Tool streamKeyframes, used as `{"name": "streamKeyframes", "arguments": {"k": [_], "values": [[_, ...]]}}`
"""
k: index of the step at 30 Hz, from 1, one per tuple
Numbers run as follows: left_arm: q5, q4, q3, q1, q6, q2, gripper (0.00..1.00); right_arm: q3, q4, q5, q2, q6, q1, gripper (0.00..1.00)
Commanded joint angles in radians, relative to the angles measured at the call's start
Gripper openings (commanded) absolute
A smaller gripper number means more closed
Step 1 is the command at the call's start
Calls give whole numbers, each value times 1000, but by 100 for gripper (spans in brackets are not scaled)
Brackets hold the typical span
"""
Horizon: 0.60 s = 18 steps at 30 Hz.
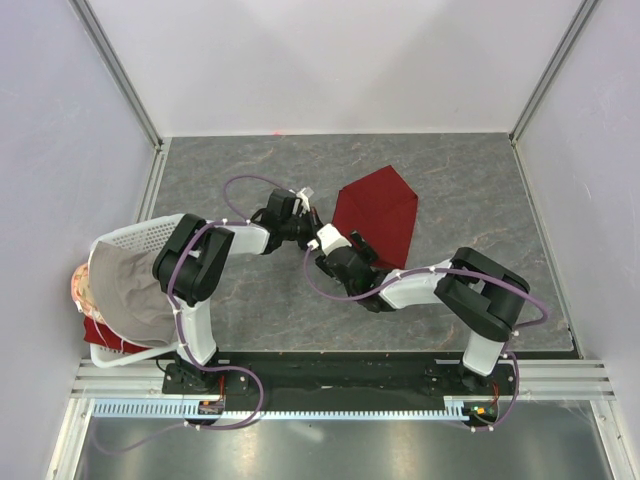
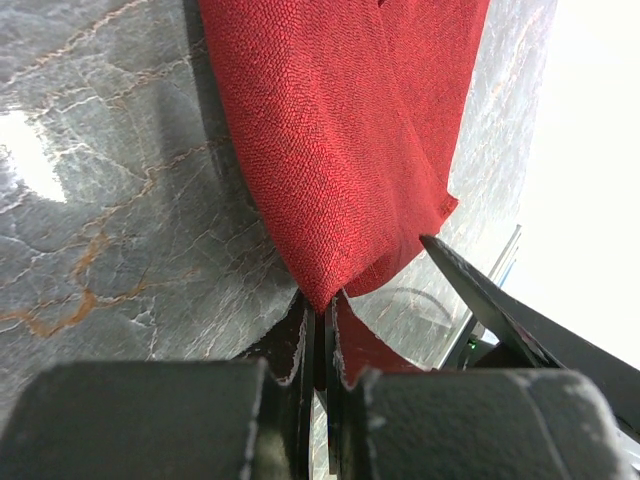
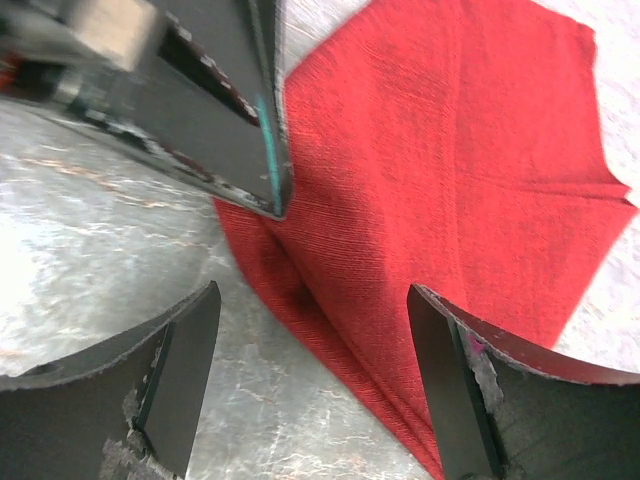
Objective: Fold the napkin, place the utensils inside, and roll it up
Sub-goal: Roll the napkin with the utensil
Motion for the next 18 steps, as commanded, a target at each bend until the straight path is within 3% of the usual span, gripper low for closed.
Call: {"name": "streamKeyframes", "arguments": {"k": [1,9,18], "values": [[43,-3,4,12,-24,-36,2,44,9,116,38,-10,5,84],[43,-3,-19,29,-17,-59,2,10,-23,147,46,33,5,81],[48,2,-36,45,-13,-75,2,-14,-26,168,43,52,3,69]]}}
